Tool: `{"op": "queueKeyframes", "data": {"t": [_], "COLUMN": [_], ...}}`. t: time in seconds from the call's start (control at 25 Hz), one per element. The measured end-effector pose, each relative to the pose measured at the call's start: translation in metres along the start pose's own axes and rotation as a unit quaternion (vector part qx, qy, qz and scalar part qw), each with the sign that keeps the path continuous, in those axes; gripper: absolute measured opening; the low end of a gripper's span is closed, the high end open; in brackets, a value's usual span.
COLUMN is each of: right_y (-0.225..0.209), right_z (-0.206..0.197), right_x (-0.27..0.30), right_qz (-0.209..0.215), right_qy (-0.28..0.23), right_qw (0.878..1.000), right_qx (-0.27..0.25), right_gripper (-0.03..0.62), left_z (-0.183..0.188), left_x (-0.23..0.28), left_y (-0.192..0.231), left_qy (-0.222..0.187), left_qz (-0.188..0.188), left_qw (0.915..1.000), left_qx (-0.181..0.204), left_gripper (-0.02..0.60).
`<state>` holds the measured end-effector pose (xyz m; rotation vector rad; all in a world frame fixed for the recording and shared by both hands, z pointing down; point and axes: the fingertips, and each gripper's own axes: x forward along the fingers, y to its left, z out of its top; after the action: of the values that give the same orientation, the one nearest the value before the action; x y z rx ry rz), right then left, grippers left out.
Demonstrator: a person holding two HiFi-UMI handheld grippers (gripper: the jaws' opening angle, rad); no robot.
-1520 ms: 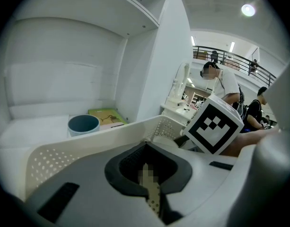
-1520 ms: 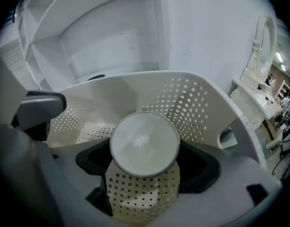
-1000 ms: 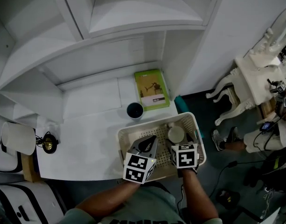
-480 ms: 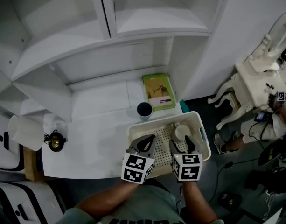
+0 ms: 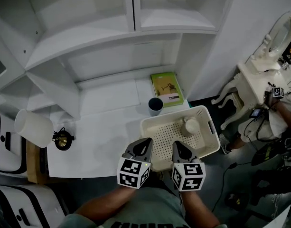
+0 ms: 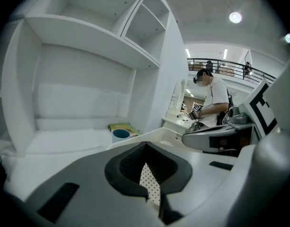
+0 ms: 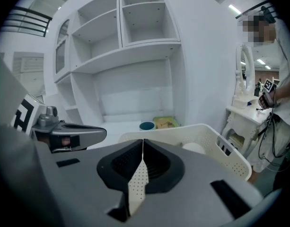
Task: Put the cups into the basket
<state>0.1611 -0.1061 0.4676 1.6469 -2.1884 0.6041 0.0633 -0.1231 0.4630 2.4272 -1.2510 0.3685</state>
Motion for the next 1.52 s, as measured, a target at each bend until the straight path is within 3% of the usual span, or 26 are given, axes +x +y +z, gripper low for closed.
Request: {"op": "queueKeyframes", "data": {"t": [0.4,0.8,1.12,1.52], "right_y": [0.066,0.132,0.169,0.198], "right_z": [-0.001,-0.03,-0.048,-0.066], "right_x": [-0.037,-0.062,-0.08,-0.079], "right_qz": [0.01,0.016,0.011,0.02], "right_qy": [-0.034,-0.04,-0.047,-0.043], "right_qw": [0.999,0.999,0.998,0.998], "right_qx": [-0.012,-0.019,-0.03,-0.041], "right_gripper": [0.018,0.018,0.018,0.018], "left_z": [-0.013,-0.033,-0.051,-0.07], "left_x": [-0.072,-0.139,-0.177,-0.206], "left_y": [0.02,0.041,0.044,0.061], "left_qy": [-0.018,-0.033,-0.033,-0.036], "left_qz": [0.009,0.011,0.0,0.017], "left_qw": [0.9998,0.9994,0.9992,0.9991], "left_qx": [0.007,0.005,0.021,0.016], "left_gripper": [0.008,0.008,0.008,0.006]}}
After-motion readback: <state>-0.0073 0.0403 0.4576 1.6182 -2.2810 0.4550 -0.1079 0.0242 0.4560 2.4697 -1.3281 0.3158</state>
